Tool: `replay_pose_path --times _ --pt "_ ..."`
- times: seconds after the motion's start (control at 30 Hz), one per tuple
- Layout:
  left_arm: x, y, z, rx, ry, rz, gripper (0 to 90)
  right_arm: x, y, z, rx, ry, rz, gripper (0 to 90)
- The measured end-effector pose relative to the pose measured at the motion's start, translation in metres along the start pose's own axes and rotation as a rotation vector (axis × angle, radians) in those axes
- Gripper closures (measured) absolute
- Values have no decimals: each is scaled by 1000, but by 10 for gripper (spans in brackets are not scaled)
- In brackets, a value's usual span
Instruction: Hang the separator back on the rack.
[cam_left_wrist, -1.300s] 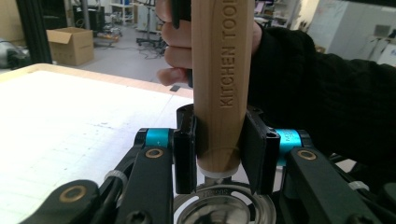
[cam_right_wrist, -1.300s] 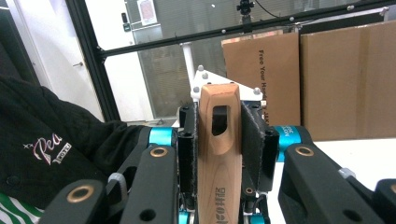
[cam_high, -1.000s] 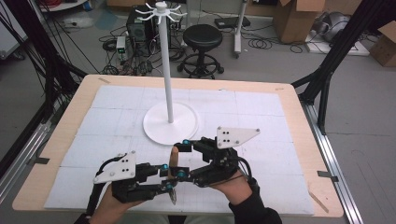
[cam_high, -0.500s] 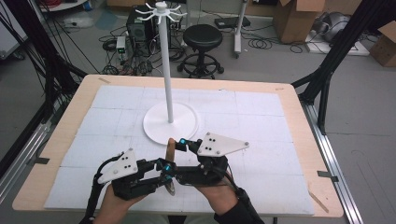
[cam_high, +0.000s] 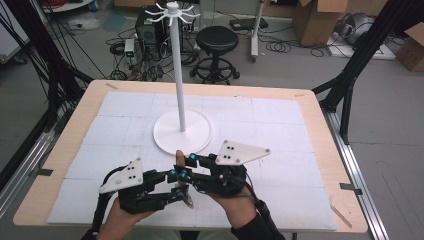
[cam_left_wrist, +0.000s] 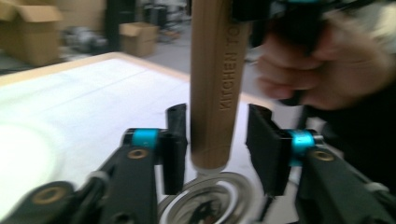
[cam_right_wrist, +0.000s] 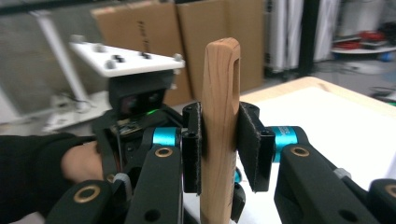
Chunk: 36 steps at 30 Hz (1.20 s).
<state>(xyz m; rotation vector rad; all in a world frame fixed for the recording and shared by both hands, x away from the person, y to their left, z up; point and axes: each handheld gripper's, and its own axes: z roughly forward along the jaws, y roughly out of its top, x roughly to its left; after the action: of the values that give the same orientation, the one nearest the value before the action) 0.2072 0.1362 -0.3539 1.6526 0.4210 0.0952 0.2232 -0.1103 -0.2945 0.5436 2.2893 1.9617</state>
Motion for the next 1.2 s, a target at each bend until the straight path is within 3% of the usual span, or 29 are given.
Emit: replay_pose_path --times 0.1,0.27,0.33,0.43,0.6,0.7,0.77,0.83,0.87,0.9,0.97,1.2 --pt "3 0 -2 4 -42 5 513 -7 1 -6 -5 89 5 727" --pt "4 -1 -1 5 -143 7 513 -20 -1 -12 -54 220 32 727" --pt "5 -2 0 6 -164 -3 517 -24 -3 -14 -63 283 48 727" --pt "5 -3 1 12 -180 -2 552 -27 -7 -13 -78 337 34 728" --pt "2 -3 2 15 -205 14 704 -27 -11 -12 -90 369 26 728" --pt "2 -3 2 19 -207 17 711 -27 -11 -12 -94 371 37 727" --pt "2 -2 1 22 -185 13 712 -23 -11 -12 -98 339 33 712" --pt "2 -2 1 24 -146 18 713 -18 -9 -12 -102 259 25 504" --pt "2 -2 0 23 -127 18 714 -15 -8 -12 -105 188 26 441" --pt "2 -1 0 21 -111 19 714 -13 -6 -12 -94 131 14 466" --pt "2 -1 0 18 -85 19 714 -8 -3 -11 -71 79 -21 473" --pt "0 0 -1 2 -42 21 714 -1 1 -2 -43 55 -12 551"
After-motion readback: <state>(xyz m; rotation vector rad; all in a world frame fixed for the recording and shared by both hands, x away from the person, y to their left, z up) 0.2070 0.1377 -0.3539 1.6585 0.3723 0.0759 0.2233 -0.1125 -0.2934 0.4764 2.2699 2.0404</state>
